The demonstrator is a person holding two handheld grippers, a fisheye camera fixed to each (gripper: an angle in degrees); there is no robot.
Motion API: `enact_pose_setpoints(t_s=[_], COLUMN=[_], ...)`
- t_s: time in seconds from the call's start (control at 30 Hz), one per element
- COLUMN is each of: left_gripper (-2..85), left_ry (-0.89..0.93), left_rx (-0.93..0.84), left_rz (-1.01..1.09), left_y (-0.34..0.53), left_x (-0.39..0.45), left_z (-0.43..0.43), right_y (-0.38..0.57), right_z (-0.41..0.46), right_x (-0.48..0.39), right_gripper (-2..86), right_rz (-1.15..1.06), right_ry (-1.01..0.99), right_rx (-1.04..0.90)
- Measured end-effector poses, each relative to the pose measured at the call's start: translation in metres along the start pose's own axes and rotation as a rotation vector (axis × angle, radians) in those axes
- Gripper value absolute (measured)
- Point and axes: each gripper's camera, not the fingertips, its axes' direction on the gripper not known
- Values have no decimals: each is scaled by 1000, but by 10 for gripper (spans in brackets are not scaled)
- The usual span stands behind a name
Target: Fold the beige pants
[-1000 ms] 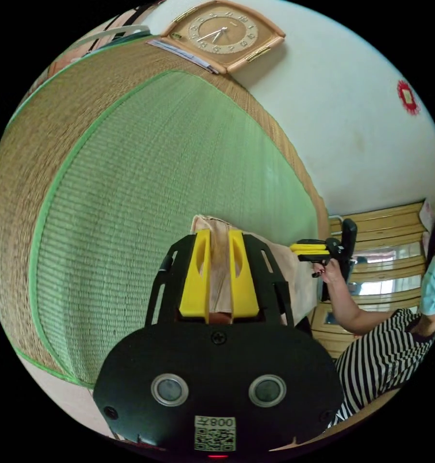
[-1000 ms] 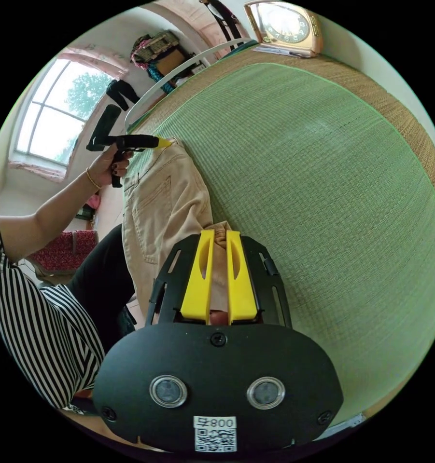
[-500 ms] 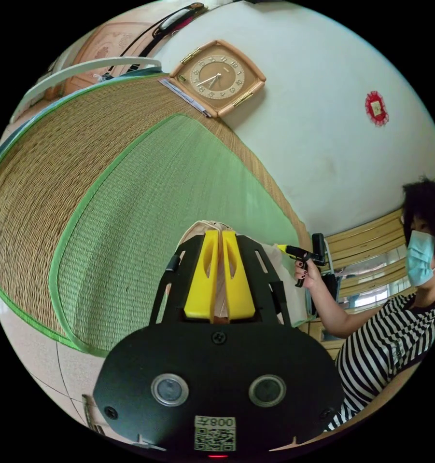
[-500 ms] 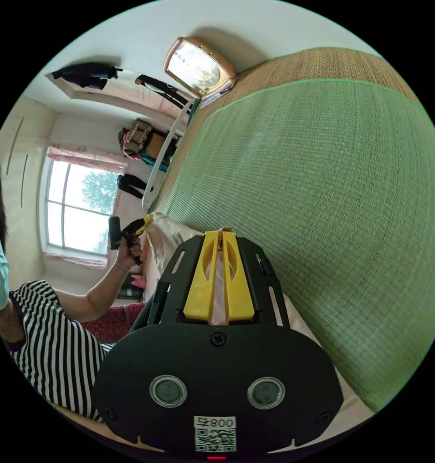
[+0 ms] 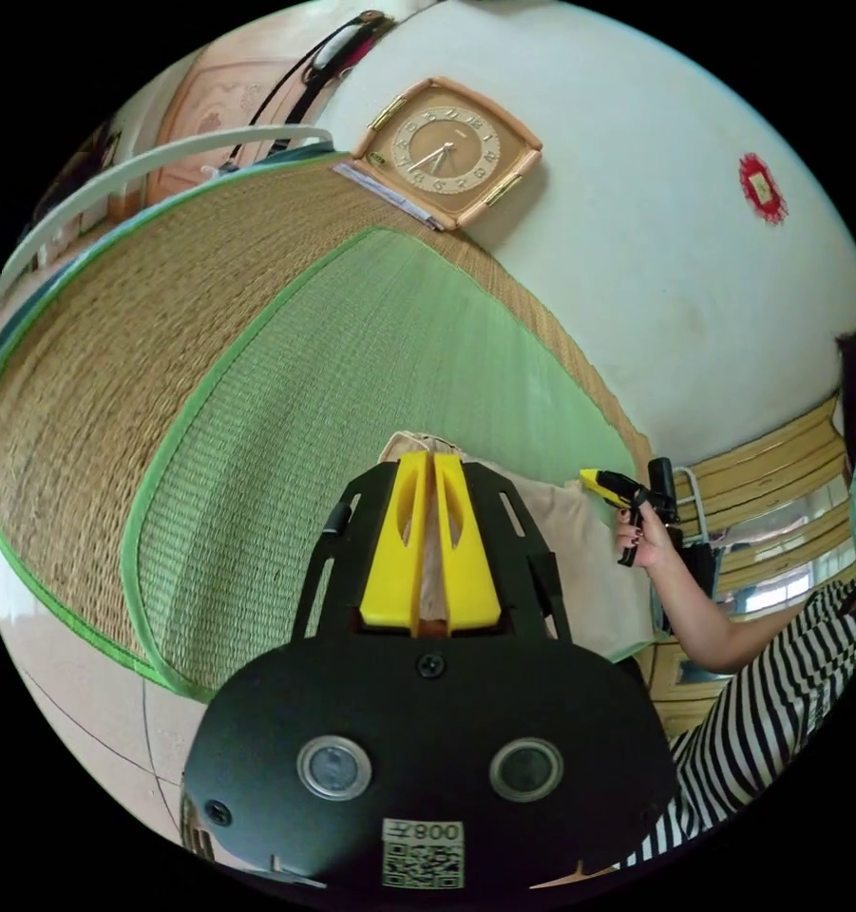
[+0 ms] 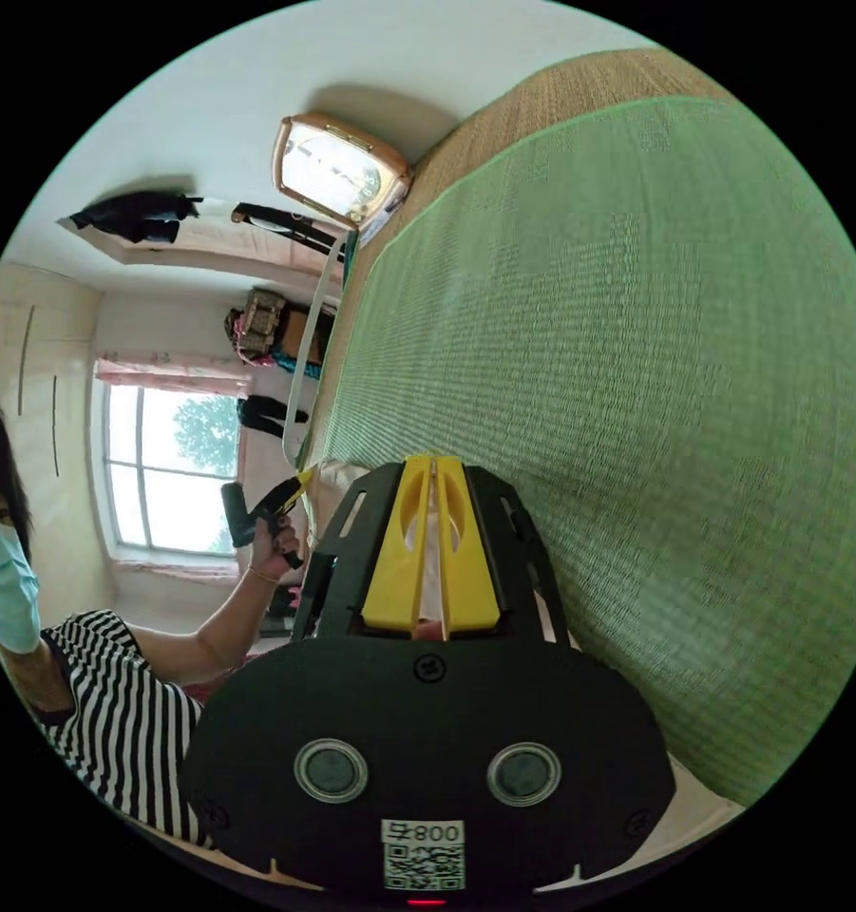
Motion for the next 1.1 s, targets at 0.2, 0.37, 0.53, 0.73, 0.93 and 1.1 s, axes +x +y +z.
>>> enact_pose_setpoints(t_s=[0.2, 0.37, 0.53, 0.73, 0.93, 1.1], left_gripper=[5, 4, 3, 2, 2, 2], left_ry=[-211, -383, -360, -103, -173, -81], left_rx=[41, 73, 131, -37, -279, -252], left_rz=[180, 116, 33, 123, 134, 156], left_y=[24, 44, 62, 87, 122, 129], left_x=[67, 72, 68, 87, 86, 96], left_z=[25, 49, 66, 133, 227, 259], right_y=[16, 25, 23, 38, 116, 149], right_z=[-3, 34, 51, 22, 36, 36], right_x=[-74, -107, -136, -200, -251, -289], right_gripper=[1, 1, 1, 1, 1, 2], right_rz=[-193, -265, -275, -301, -327, -318], right_ry=[108, 360, 425, 467, 435, 423], right_rx=[-59, -149, -165, -110, -297, -348])
